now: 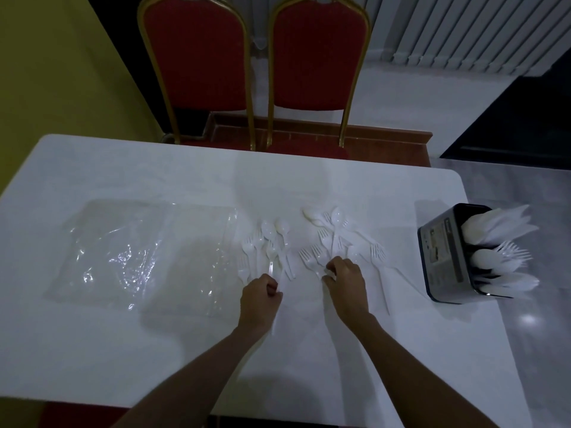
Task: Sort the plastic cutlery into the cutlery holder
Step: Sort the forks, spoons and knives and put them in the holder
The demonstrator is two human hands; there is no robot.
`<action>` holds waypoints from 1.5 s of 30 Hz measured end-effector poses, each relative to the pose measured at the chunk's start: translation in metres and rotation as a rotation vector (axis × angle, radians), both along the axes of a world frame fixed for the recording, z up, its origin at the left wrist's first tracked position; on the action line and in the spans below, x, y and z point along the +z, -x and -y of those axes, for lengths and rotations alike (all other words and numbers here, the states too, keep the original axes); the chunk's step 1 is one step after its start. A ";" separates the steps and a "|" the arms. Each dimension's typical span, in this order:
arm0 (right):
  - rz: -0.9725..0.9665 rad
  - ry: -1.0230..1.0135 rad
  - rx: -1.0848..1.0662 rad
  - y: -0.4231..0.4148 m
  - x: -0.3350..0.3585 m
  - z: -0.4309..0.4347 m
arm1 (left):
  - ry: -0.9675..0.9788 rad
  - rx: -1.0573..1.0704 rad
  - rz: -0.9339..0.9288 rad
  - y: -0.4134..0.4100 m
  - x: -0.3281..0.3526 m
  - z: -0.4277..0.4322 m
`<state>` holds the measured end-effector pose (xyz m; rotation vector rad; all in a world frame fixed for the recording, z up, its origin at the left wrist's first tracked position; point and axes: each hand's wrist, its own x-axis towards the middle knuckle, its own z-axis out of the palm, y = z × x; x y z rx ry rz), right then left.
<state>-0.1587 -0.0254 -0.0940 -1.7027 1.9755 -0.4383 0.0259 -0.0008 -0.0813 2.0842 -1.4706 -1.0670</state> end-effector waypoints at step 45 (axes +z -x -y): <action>-0.175 -0.105 0.132 0.033 -0.003 0.006 | -0.019 0.045 0.095 0.003 0.010 0.017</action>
